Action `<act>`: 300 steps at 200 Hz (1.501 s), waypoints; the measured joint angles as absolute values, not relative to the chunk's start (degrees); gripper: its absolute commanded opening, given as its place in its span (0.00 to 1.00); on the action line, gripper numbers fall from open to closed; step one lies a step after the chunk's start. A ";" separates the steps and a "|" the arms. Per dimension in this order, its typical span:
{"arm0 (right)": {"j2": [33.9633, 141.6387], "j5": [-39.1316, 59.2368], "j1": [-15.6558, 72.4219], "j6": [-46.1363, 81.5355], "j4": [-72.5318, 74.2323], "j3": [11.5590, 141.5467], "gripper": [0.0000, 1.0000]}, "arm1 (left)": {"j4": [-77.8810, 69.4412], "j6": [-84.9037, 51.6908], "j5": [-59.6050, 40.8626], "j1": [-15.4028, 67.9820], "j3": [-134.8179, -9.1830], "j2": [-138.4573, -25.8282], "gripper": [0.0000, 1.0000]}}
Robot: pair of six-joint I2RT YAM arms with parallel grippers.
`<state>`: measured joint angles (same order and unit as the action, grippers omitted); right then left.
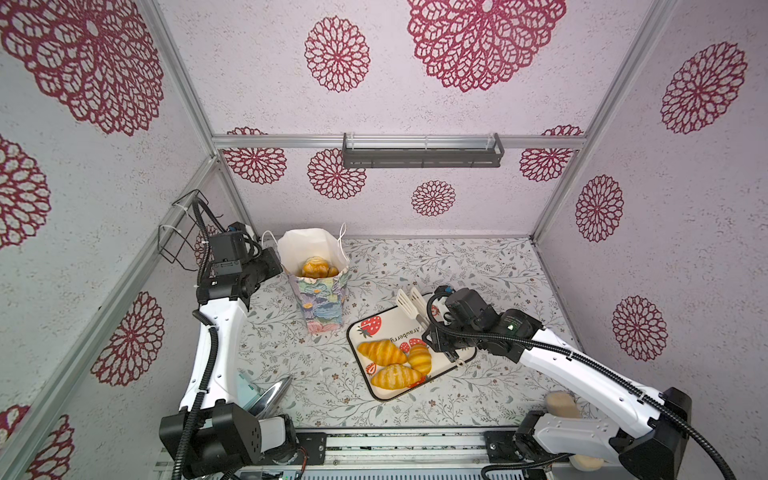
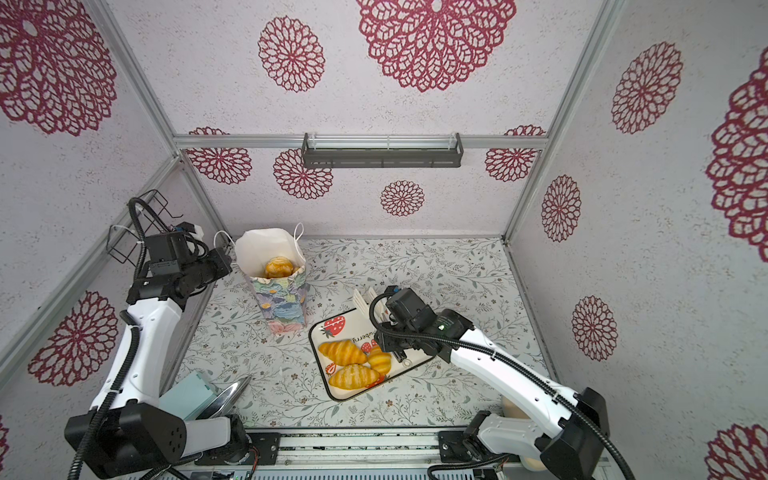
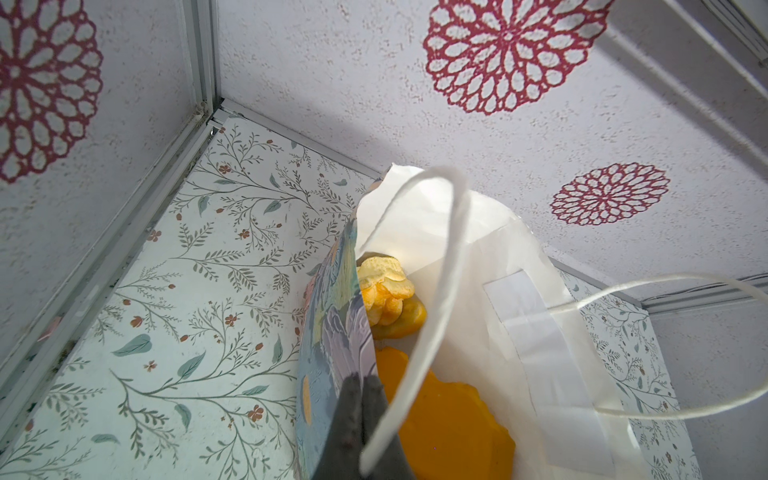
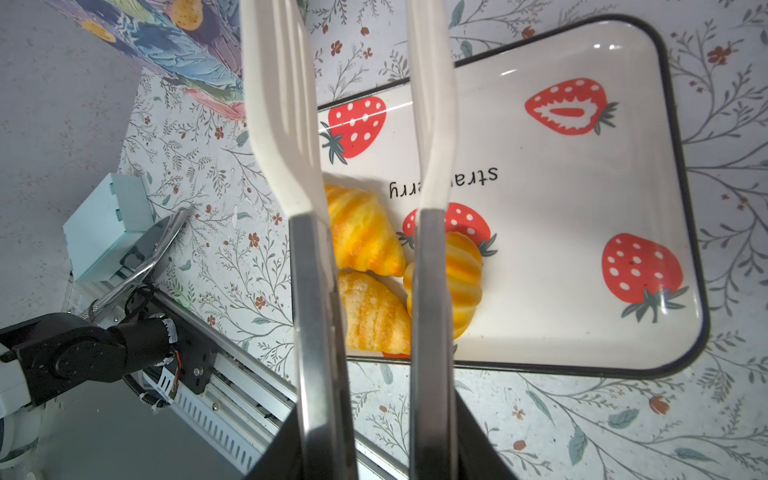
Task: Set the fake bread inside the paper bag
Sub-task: 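Lower the right gripper's tongs onto a yellow striped bun on the tray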
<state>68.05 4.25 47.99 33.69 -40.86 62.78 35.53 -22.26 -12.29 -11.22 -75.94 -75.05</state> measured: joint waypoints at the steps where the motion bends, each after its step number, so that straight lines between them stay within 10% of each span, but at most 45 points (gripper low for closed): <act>1: 67.99 4.25 47.99 33.71 -40.93 62.72 0.40 | 35.53 -22.26 -12.32 -11.22 -75.94 -75.02 0.00; 300: 58.43 9.67 49.10 40.91 -48.34 47.07 0.54 | 35.46 -22.31 -12.80 -11.14 -75.90 -74.89 0.00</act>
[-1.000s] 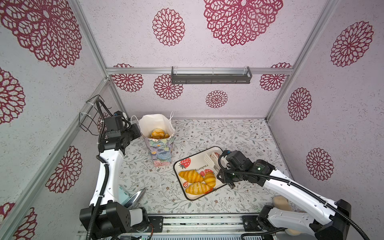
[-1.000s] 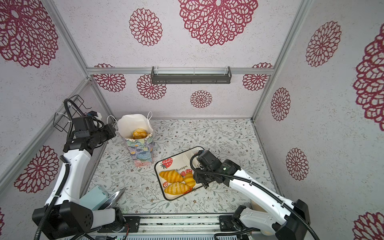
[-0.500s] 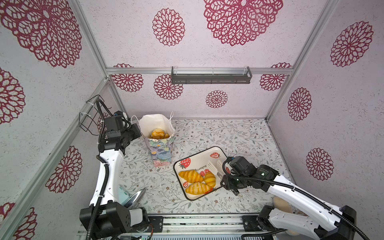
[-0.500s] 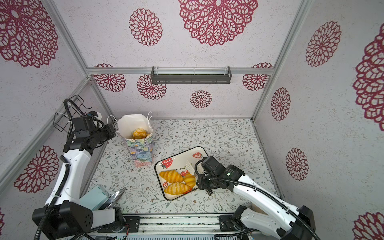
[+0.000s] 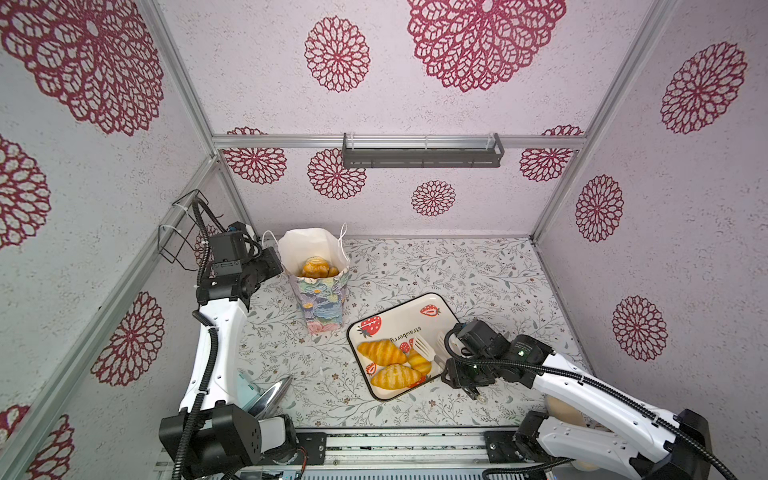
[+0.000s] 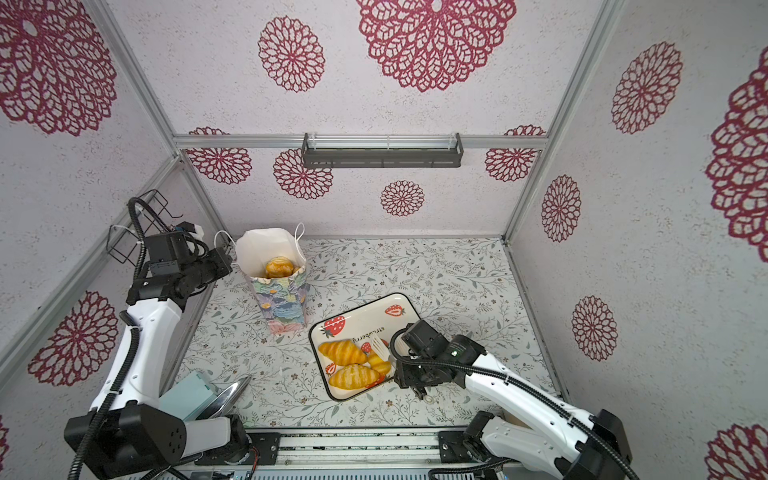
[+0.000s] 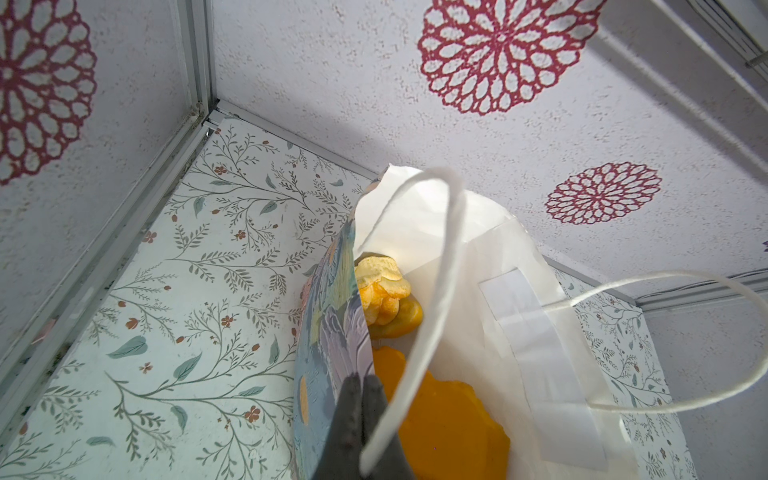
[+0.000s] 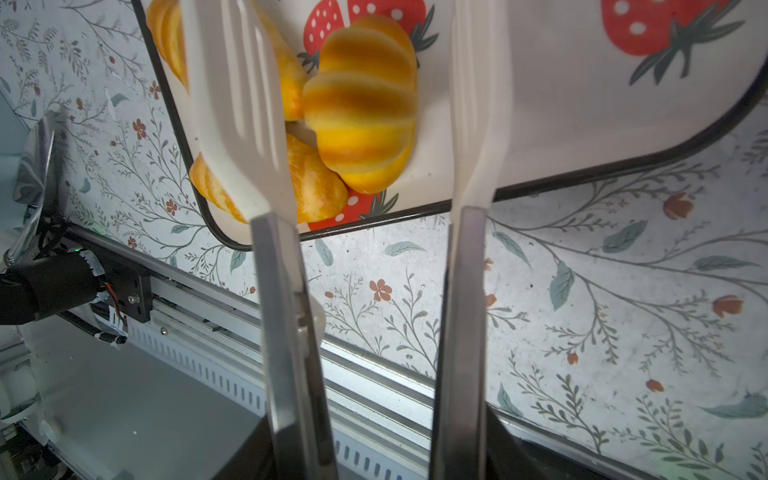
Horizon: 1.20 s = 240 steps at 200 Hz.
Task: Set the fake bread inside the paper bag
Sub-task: 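Lower the right gripper's tongs onto a yellow striped bun on the tray, then clamp the yellow striped bun between the tongs and lift it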
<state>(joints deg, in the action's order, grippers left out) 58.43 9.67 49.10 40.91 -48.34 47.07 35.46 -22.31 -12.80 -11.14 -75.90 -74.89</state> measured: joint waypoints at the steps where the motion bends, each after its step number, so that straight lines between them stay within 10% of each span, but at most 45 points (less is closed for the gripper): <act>1: 58.43 9.69 49.10 40.93 -48.31 47.03 0.54 | 35.46 -22.28 -12.80 -11.14 -75.90 -74.89 0.00; 240: 60.14 12.60 51.11 43.22 -41.58 41.91 0.55 | 35.46 -22.31 -12.99 -11.14 -75.90 -74.89 0.00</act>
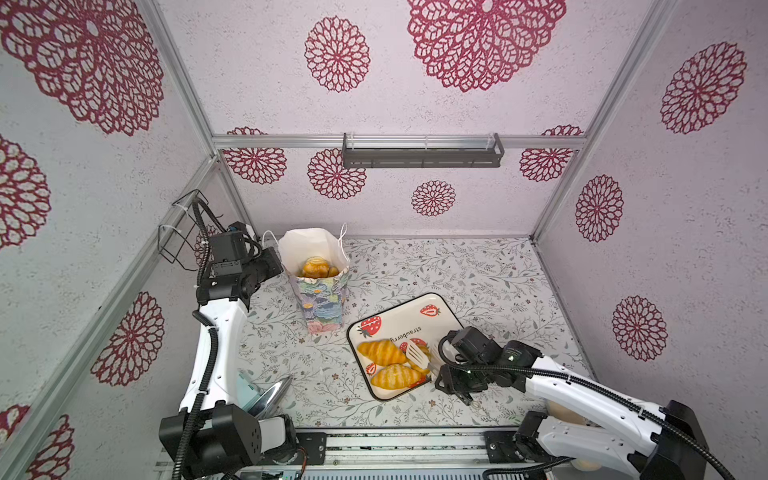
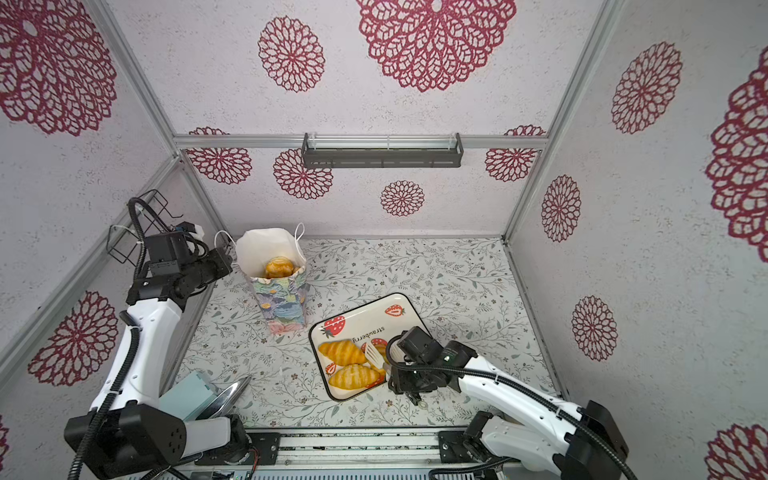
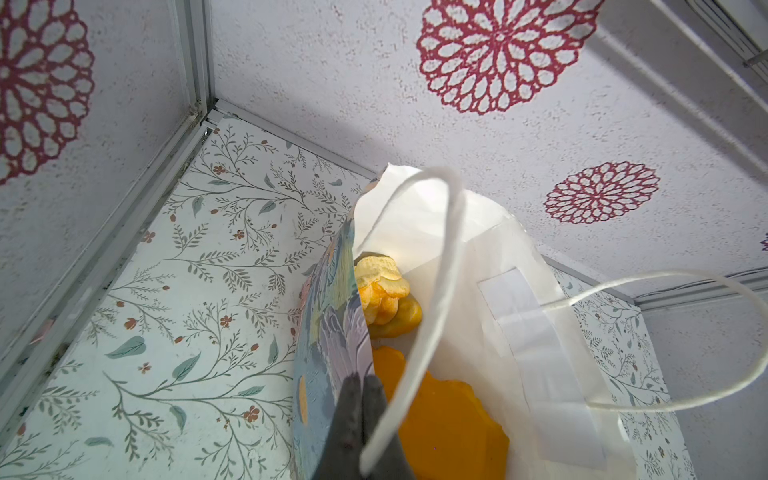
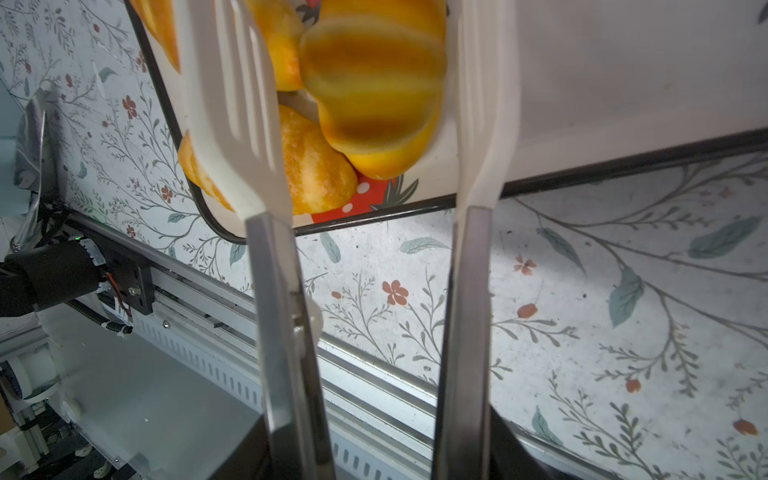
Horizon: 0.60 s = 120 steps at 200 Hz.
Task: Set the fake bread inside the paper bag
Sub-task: 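Clamp the yellow striped bun between the tongs and lift it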
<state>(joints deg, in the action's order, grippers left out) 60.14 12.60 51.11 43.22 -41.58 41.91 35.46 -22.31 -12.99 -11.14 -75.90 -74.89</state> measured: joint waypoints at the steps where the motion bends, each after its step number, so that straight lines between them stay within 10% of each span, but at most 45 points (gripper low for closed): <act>1: 60.16 12.62 51.11 43.22 -41.58 41.89 0.55 | 35.46 -22.31 -12.99 -11.14 -75.90 -74.89 0.00; 120: 61.49 12.67 51.44 43.18 -41.45 41.71 0.44 | 35.46 -22.31 -13.02 -11.14 -75.88 -74.91 0.00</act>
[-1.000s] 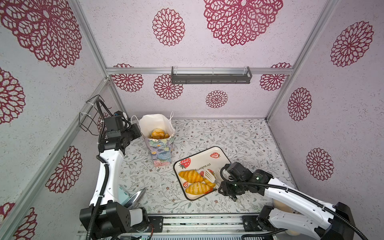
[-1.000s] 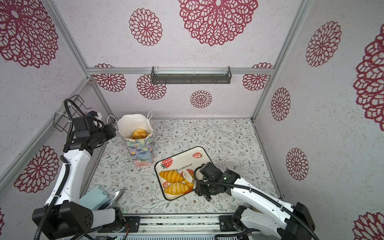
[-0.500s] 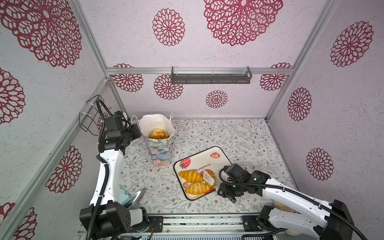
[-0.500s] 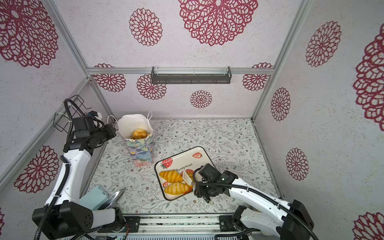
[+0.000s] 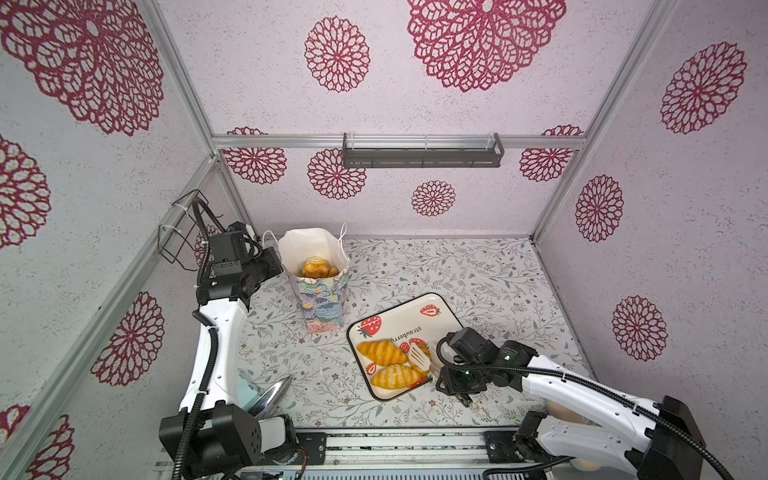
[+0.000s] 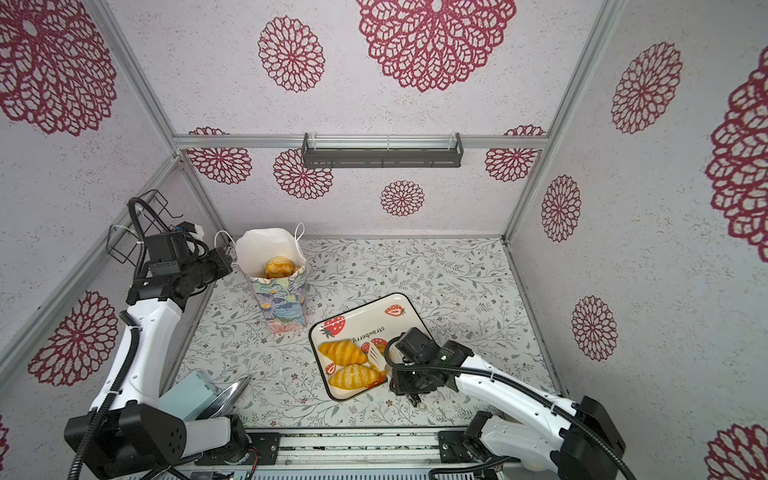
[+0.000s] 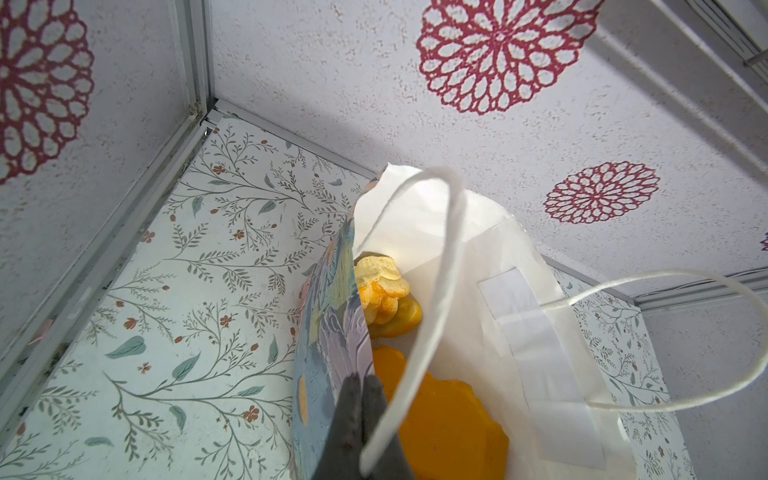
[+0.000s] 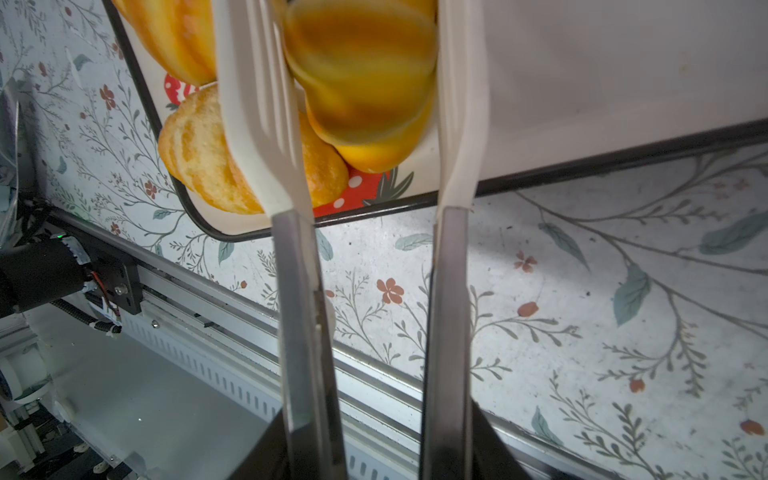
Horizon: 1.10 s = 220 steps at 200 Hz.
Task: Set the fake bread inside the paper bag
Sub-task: 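Clamp the yellow striped bun between the tongs and lift it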
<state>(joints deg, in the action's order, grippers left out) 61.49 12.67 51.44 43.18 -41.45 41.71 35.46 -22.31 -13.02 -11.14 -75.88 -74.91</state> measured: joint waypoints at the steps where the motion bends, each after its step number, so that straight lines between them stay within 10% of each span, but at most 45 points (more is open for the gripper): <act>1: 61.49 12.67 51.44 43.18 -41.45 41.71 0.44 | 35.46 -22.31 -13.02 -11.14 -75.88 -74.91 0.00; 220: 67.57 6.24 50.54 39.42 -40.99 55.20 0.38 | 35.40 -22.50 -13.26 -10.98 -75.57 -74.91 0.00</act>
